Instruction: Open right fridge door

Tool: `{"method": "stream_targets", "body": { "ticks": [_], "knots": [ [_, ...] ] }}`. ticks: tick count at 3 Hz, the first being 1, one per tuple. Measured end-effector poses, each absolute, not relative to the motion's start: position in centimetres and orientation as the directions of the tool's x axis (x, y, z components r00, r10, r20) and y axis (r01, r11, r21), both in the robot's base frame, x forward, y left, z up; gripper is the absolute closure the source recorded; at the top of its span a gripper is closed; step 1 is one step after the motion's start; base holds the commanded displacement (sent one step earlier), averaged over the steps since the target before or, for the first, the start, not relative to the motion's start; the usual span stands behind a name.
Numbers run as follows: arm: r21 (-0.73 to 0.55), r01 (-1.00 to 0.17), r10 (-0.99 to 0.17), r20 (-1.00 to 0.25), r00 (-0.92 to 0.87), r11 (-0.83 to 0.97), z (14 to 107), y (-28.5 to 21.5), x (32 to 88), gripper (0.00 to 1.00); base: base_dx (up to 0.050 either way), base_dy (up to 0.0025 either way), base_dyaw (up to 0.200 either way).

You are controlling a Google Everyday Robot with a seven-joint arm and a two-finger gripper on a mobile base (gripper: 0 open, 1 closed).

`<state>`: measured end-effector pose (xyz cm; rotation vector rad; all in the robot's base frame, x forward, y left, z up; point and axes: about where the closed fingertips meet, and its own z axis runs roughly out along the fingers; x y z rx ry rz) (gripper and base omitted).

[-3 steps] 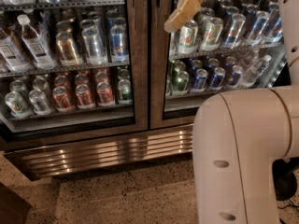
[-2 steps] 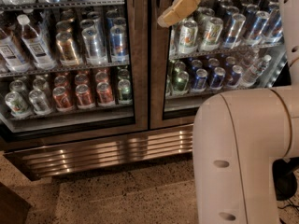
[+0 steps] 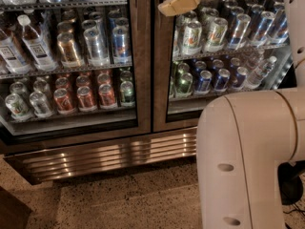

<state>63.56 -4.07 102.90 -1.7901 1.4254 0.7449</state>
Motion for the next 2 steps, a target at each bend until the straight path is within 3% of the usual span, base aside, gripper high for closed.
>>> {"method": "stream_targets", "body": {
  "ticks": [1, 2],
  "knots": [
    [-0.18, -0.975, -0.56, -0.798, 0.222, -0.131, 102.89, -4.07, 63.56, 1.0, 0.0, 0.0, 0.0],
    [-0.18, -0.975, -0.56, -0.798, 0.222, -0.131, 102.89, -4.78, 64.2, 1.0, 0.0, 0.0, 0.0]
  ]
}}
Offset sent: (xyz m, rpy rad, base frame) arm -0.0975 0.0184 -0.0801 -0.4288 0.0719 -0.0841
